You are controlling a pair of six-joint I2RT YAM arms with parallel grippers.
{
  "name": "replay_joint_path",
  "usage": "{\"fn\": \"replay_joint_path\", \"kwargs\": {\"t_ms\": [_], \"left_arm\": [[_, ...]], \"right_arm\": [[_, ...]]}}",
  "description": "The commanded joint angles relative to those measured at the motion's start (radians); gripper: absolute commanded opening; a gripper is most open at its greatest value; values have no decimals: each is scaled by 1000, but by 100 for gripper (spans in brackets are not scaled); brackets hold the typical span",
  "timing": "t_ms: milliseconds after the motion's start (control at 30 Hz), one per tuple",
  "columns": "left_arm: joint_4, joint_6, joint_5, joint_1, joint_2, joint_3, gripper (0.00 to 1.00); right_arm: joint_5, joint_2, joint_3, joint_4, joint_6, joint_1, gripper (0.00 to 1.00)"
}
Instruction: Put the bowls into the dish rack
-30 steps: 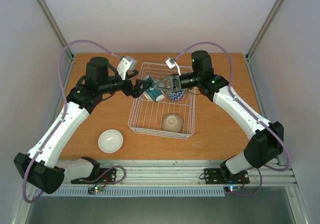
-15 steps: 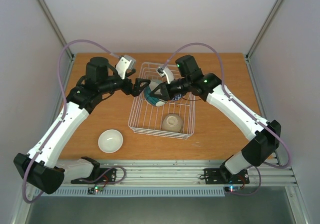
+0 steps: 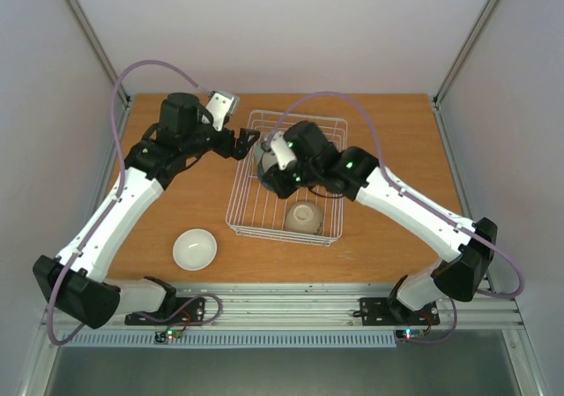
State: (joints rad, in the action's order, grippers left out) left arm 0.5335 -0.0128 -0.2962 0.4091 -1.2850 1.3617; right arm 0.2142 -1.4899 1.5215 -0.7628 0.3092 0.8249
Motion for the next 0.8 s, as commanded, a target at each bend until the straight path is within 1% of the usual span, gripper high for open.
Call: {"fn": "replay_joint_path", "kwargs": {"t_ms": [0,100,200,300,367,433,500,633,767], "left_arm": [[41,-23,67,-6,-25,46,99],[87,-53,70,-6,-41,79,99],[169,-100,69,-6,-70,140,99],[263,-164,20,-6,-85,203,99],[370,-207,-22,-7,-101,269,99],[454,-254,-32,-7,-115,336,99],[506,-285,-29,-5,-122,362,99],[604,-282,46,45,-181,384,97],[626,-285,156,133,-227,353,92]], "right_arm": [[-299,9,16,6,118,151,2],[-423,3,15,-8,171,261,2],[-506,8,23,-46,197,325,3],[-555,2,28,-80,209,356,3],[-581,-9,28,-88,213,359,3],[-592,-15,29,-89,216,359,3],[-592,-15,26,-82,217,361,3],[-584,-9,23,-73,218,361,3],[-580,0,12,-69,214,361,4]]}}
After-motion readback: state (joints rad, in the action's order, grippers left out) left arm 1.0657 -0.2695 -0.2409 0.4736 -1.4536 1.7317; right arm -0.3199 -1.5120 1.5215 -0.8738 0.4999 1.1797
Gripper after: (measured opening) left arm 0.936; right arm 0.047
